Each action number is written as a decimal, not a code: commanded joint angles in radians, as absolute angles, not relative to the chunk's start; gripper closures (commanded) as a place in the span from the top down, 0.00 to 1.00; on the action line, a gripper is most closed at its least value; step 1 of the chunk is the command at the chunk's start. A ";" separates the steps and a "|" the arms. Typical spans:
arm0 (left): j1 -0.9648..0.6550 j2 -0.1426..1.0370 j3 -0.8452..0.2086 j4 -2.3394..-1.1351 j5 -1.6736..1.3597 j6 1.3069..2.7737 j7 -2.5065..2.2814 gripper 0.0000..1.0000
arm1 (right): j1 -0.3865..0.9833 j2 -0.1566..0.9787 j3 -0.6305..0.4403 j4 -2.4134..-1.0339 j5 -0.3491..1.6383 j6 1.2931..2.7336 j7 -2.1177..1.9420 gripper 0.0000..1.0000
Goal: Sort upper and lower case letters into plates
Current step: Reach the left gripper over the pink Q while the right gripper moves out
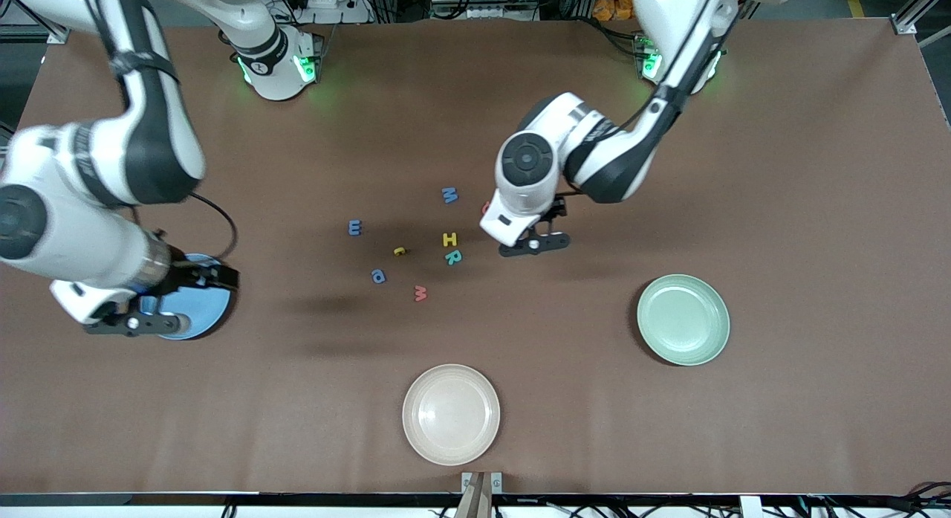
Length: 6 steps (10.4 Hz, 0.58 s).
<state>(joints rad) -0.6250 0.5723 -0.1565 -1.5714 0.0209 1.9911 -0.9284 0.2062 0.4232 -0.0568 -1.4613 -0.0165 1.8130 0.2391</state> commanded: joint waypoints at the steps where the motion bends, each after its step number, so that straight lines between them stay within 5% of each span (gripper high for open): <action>1: -0.666 0.583 -0.149 -1.658 0.000 2.135 -1.024 1.00 | 0.247 0.390 -0.060 -1.619 -0.022 1.911 0.429 1.00; 4: -0.718 0.588 -0.149 -1.767 0.000 2.261 -1.117 1.00 | 0.168 0.252 -0.061 -1.944 0.110 2.141 0.431 1.00; 6: -0.745 0.588 -0.147 -1.863 0.002 2.377 -1.152 1.00 | 0.152 0.203 -0.063 -1.956 0.145 2.067 0.498 1.00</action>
<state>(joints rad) -0.7227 0.6093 -0.1563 -1.7762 0.0206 2.2907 -1.1141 0.1584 0.3117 -0.0710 -1.8814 0.1043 2.1019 0.4341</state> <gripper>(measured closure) 0.000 0.000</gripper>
